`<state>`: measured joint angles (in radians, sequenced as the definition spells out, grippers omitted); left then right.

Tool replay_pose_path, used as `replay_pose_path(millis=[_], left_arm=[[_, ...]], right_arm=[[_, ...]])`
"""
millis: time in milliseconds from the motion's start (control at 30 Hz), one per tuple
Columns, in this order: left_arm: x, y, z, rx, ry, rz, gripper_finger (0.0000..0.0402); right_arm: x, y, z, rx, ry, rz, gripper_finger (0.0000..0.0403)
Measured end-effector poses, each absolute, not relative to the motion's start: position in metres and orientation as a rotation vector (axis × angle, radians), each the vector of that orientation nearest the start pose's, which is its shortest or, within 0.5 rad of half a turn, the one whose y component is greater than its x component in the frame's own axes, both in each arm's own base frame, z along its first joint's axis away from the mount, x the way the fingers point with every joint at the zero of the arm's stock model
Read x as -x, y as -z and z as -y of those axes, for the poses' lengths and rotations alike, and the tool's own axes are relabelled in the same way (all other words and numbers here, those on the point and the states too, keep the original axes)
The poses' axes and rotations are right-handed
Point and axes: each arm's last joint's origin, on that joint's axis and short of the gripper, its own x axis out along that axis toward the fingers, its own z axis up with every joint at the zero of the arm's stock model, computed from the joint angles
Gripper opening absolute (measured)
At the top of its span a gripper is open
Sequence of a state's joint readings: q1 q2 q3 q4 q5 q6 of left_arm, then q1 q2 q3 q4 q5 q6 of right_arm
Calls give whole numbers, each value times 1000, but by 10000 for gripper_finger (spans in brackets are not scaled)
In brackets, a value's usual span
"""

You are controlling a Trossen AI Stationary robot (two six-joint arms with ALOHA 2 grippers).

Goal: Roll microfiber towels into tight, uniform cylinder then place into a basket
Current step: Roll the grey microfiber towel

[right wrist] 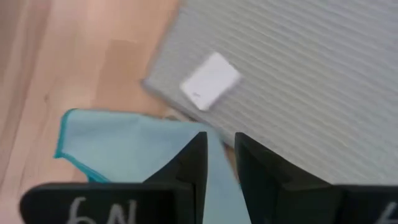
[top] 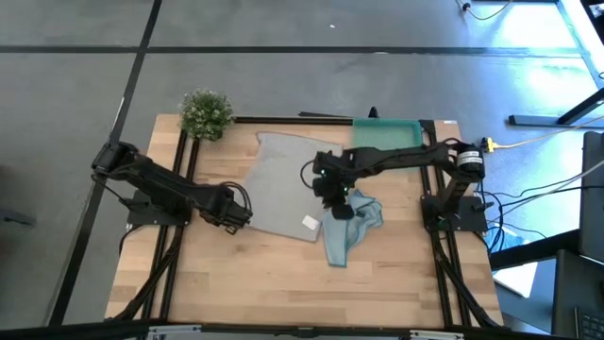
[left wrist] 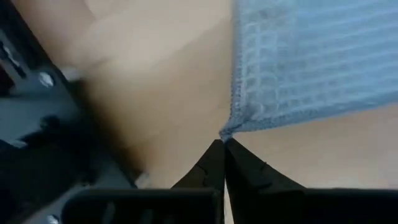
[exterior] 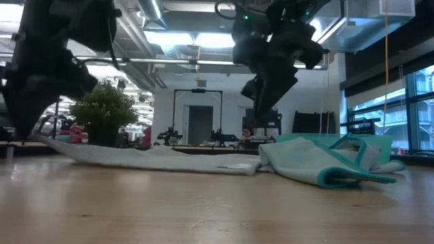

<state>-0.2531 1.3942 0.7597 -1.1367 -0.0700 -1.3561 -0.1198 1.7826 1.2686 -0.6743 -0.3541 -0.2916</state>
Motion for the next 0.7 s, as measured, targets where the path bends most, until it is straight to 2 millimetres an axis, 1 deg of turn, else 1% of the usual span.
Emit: replay_pose_path(millis=[133,233,433,700], left_arm=[[-171,-180,40,605,-1070,-1518,1],[-168,-183,37,565,-1089,-1522,1],[-172,-182,34,520,-1012,-1538,1],[-172,-183,33,489,-975,-1557,0]], right_arm=[[-357,-205,9,60,-469,-1074,83],[-361,-206,-4,82,-489,-1040,83],[-371,-211,-21,126,-512,-924,83],[-389,-194,-43,165,-558,-823,83]])
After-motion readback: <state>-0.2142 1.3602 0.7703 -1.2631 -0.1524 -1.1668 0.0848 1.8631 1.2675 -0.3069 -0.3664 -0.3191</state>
